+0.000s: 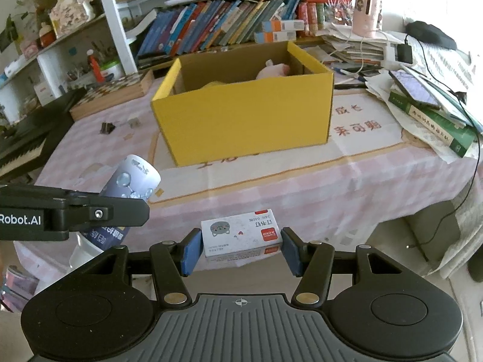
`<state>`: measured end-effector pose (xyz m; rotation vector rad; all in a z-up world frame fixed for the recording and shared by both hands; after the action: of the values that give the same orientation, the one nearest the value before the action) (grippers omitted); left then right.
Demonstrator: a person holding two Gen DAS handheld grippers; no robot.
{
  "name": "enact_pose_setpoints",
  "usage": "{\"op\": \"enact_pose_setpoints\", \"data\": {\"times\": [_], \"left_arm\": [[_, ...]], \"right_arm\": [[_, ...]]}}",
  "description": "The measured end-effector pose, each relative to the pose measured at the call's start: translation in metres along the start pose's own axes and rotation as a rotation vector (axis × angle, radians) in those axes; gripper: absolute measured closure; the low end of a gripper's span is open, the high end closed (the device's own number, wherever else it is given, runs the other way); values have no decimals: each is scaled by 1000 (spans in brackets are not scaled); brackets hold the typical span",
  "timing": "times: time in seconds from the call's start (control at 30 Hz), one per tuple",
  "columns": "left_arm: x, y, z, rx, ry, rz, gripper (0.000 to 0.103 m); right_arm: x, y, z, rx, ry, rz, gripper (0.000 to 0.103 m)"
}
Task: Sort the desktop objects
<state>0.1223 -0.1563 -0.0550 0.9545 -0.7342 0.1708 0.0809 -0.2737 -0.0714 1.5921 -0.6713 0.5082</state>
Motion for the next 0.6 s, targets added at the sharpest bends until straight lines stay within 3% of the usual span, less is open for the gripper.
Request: {"op": "enact_pose_setpoints", "data": {"times": [0.3,0.6], "left_arm": [[39,-22,14,19,-17,40,73],[98,-26,20,78,-42,144,73]], "right_arm": [[38,-12,30,17,18,35,47],[102,-15,42,76,87,138,47]]}}
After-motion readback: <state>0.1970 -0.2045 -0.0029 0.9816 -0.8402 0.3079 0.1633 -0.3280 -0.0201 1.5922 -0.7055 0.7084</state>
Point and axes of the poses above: each gripper's, at about its wrist camera, not at the fingertips, and y roughly against the way its jaws point, z to its right, x to its top, the point moved 9 cm from there along -y, roughly the way its jaws point
